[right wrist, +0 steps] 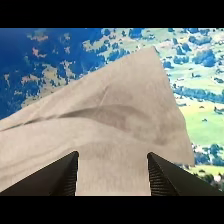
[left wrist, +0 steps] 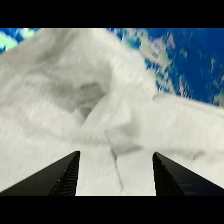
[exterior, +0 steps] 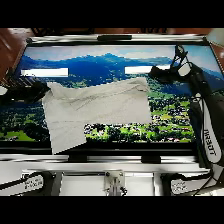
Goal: Fold the shirts.
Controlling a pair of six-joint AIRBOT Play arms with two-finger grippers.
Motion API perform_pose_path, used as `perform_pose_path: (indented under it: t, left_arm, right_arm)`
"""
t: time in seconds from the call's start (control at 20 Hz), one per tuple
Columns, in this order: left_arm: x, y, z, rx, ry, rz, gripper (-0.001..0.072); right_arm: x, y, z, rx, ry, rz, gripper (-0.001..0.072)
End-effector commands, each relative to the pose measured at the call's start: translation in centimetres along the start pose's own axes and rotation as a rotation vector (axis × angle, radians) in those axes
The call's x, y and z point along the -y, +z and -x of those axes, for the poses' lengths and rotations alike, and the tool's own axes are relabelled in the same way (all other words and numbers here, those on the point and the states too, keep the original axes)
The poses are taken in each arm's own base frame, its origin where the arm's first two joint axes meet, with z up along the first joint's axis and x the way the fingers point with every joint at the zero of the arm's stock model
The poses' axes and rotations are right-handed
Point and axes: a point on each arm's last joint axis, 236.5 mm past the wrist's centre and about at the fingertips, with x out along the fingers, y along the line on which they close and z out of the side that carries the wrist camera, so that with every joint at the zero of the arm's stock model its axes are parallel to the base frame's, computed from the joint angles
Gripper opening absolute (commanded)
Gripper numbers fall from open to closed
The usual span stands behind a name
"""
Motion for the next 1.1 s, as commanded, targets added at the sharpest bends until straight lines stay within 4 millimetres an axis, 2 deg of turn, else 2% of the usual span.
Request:
perform_pose_path:
  t: [0.0,0.15,0.2,0.3,0.4,0.5,0.6,0.85,1.05]
  left_arm:
    - [-2.2,-3.8,5.3,-0.286,-0.007,-0.026,0.056]
    - [-7.2,-5.8,9.7,-0.378,0.069,0.055,0.0557]
    - [-8.6,-6.7,10.2,-0.373,0.079,0.107,0.0557]
    - [-10.9,-10.4,9.6,-0.407,0.079,0.177,0.0548]
    - [-12.4,-13.7,7.6,-0.424,0.056,0.217,0.0535]
    - [-12.2,-15.0,5.4,-0.394,-0.002,0.212,0.0535]
    - [-12.3,-15.1,3.9,-0.358,-0.01,0.218,0.0535]
    - [-13.4,-14.4,1.4,-0.322,0.029,0.188,0.0534]
    - [-12.8,-14.7,-0.5,-0.336,0.017,0.19,0.053]
  right_arm:
    - [2.5,-2.7,5.7,-0.152,-0.05,-0.015,0.0551]
    - [7.4,-5.8,11.7,-0.303,-0.179,-0.01,0.0551]
    - [8.9,-7.1,13.2,-0.36,-0.231,-0.001,0.0551]
    - [11.3,-9.4,15.3,-0.445,-0.306,-0.002,0.0551]
    - [12.1,-10.8,15.5,-0.471,-0.313,-0.011,0.0551]
    - [12.0,-11.8,15.0,-0.493,-0.299,-0.008,0.0551]
    - [11.8,-11.8,14.3,-0.483,-0.291,-0.001,0.0551]
    - [11.2,-10.4,13.4,-0.414,-0.258,0.004,0.0551]
    - [11.2,-10.2,13.3,-0.405,-0.258,0.008,0.0551]
